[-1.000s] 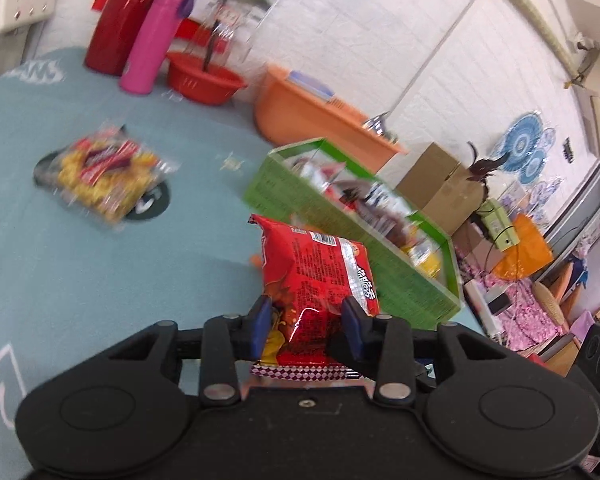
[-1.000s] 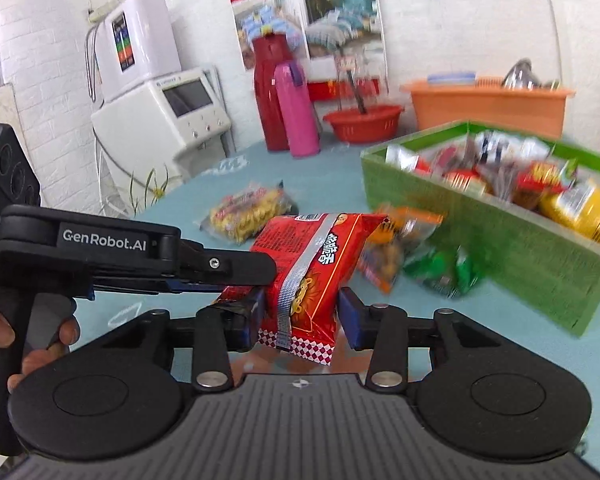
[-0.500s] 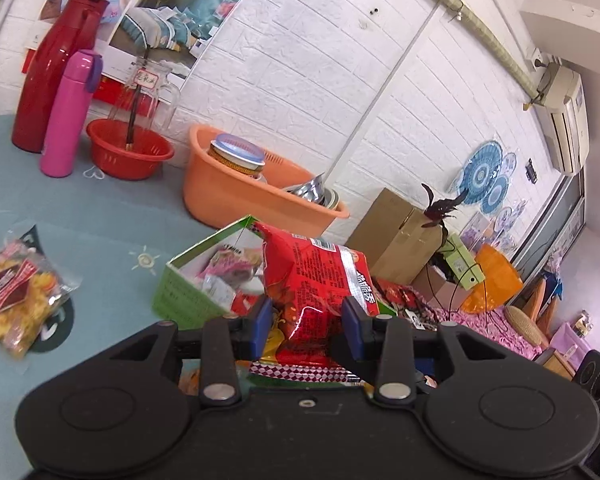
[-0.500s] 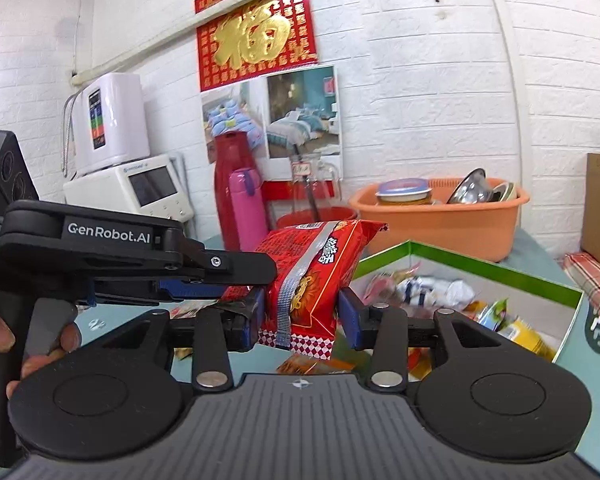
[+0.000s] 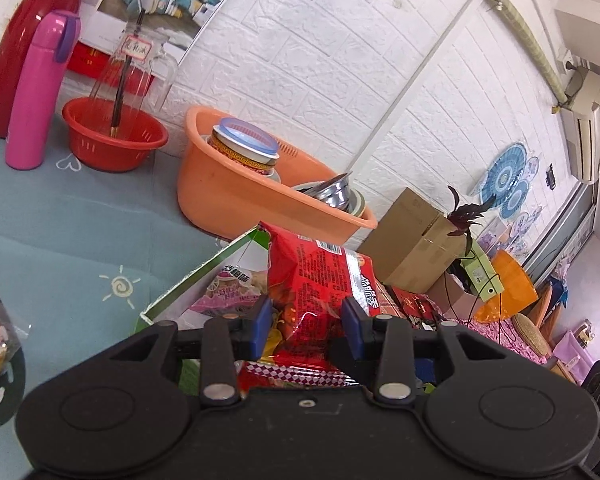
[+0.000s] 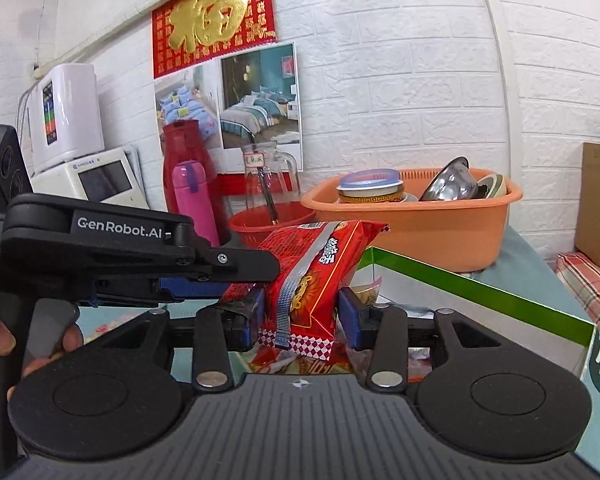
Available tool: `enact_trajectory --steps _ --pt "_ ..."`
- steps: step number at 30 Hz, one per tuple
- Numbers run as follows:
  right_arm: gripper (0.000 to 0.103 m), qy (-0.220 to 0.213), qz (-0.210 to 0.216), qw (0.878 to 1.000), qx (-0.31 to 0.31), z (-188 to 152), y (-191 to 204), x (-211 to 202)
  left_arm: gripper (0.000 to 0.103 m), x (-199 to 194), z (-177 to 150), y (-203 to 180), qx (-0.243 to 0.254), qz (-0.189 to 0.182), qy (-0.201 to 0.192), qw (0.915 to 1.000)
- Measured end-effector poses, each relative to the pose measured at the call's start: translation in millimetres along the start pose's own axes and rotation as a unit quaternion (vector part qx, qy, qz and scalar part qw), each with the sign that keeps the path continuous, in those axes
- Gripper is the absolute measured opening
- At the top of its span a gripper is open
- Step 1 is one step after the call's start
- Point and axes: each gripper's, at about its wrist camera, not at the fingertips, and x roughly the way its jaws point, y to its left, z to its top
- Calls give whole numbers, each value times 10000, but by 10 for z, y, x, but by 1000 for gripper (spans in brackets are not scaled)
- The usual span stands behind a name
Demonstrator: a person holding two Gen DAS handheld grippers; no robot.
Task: Organize snacks
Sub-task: 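Carry the red chip bag into the green box and open both tools, then move both tools back toward the orange-label and green bags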
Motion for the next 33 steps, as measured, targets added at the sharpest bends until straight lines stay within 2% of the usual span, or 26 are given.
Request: enact_trajectory --steps 2,4,5,8,18,26,33 --pt "72 62 -42 10000 -50 5 -29 97 67 104 28 69 -72 -18 47 10000" --pt "78 177 -47 9998 -121 4 -51 213 83 196 29 118 -39 -57 159 9999" --pt "78 279 -56 9995 -161 -9 -63 271 103 224 17 131 -9 -33 214 9998" --pt "103 339 -156 9987 -335 -79 -62 321 103 204 -48 147 102 71 204 9997" --pt "103 286 -345 9984 -336 -127 -37 144 103 -34 -98 95 272 420 141 9986" --pt "103 94 -371 9985 -400 -71 114 -223 103 -361 -190 -88 440 648 129 9968" --pt "103 129 -315 9985 -420 -103 265 -529 103 -661 -323 -232 637 788 156 9947"
